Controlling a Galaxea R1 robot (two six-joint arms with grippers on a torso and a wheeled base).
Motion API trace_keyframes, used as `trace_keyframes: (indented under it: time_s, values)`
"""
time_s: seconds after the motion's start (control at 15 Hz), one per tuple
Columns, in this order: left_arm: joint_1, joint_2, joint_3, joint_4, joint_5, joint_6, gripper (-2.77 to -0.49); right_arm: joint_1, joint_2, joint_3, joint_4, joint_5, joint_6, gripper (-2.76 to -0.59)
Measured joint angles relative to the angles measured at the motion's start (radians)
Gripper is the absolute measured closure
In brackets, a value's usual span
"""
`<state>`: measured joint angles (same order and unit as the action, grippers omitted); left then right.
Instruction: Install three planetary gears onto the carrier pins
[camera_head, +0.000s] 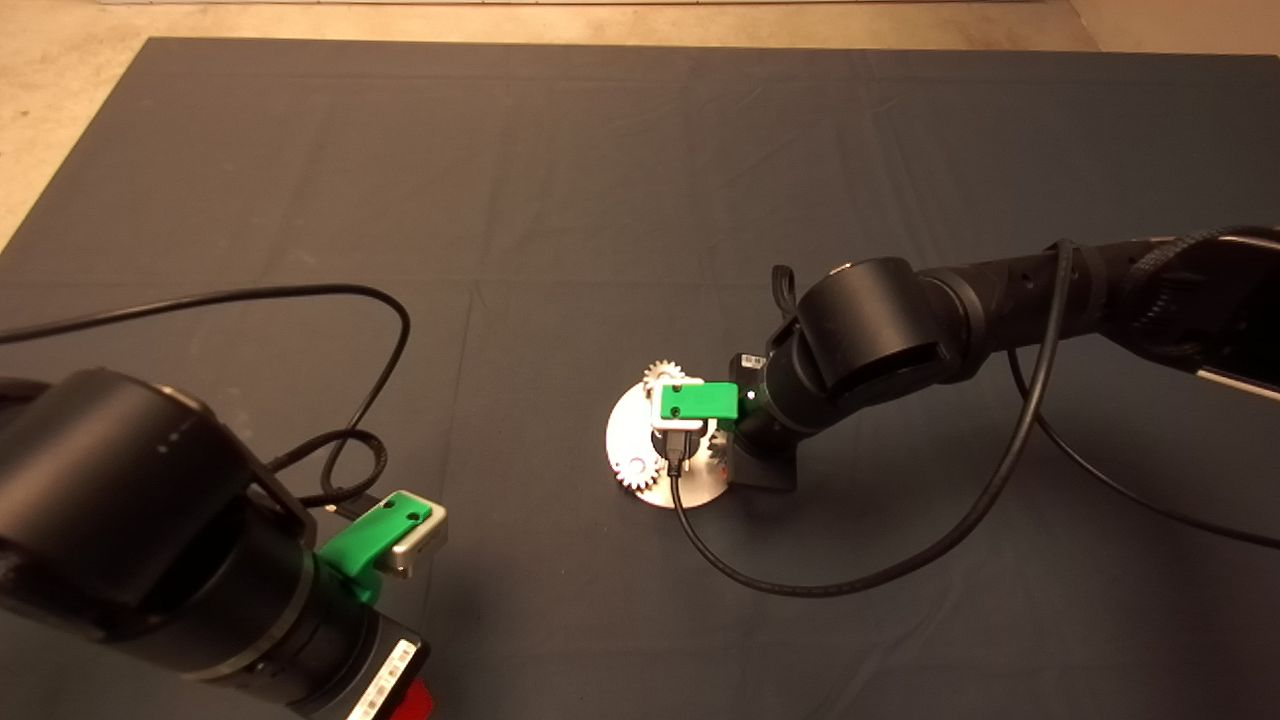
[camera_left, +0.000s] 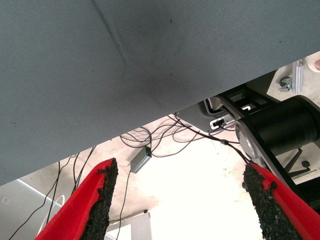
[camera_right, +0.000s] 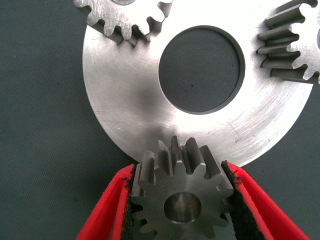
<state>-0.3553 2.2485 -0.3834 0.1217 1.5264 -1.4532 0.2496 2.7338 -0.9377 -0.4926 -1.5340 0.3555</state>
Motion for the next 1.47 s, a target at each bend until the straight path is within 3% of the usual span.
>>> trace_keyframes:
  time_s: [0.13,0.27,1.47]
  values:
    - [0.000,0.000,0.000,0.000,0.000,0.000,-1.76,0.022,-0.004,0.002,0.023,0.000,0.000,-1.10]
    - [0.000,0.000,0.000,0.000,0.000,0.000,-1.76,0.036,-0.005,0.002,0.025,0.000,0.000,-1.10]
    - [0.000,-0.018,0.026,-0.002,0.000,-0.001,-1.76,0.036,-0.004,-0.029,0.040,0.000,0.000,-1.10]
